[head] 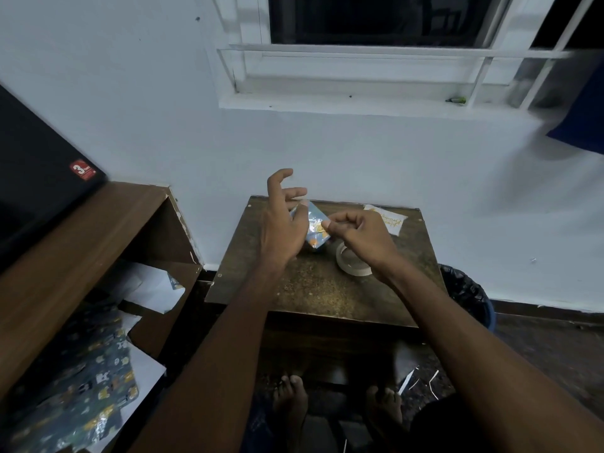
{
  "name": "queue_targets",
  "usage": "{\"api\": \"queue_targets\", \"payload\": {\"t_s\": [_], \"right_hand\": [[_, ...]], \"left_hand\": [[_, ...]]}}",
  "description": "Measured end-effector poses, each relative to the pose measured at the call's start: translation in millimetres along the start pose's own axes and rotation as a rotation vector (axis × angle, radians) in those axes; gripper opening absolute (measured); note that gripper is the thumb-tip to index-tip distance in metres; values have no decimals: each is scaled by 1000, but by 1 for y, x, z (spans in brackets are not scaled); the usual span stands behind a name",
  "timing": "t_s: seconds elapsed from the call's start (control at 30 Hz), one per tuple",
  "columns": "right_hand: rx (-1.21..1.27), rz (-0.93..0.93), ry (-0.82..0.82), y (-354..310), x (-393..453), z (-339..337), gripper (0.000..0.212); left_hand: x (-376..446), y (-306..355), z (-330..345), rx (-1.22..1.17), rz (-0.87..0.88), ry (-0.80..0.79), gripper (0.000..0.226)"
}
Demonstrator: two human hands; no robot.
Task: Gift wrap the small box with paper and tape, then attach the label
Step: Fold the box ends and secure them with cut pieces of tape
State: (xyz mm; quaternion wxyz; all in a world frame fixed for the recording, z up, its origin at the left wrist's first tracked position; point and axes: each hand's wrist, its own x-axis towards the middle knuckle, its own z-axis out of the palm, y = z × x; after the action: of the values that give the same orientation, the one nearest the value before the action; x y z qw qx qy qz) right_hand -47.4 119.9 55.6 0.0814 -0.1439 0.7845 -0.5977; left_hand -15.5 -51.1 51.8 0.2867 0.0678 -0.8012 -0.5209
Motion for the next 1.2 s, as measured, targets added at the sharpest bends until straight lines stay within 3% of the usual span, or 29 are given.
{"api": "queue_targets", "payload": {"t_s": [0.17,0.4,0.53,0.63,0.97,1.2], "right_hand": [[155,64,41,-11,-6,1,21],[323,77,33,-23,-10,9,21],[321,30,74,-20,-6,16,21],[288,16,105,-16,-2,17,18],[214,32,21,-11,1,15,25],[223,41,11,-15,-2,16,33]], "left_hand": [[3,-8,3,-160,45,-98,71],[7,-8,-4,-83,72,-51,48],[8,3,-16,-254,-69,-129,49],[5,8,-18,-351,-163,-161,36],[6,1,-21,-185,-196,-189,18],[2,8,-21,-139,-146,-160,24]]}}
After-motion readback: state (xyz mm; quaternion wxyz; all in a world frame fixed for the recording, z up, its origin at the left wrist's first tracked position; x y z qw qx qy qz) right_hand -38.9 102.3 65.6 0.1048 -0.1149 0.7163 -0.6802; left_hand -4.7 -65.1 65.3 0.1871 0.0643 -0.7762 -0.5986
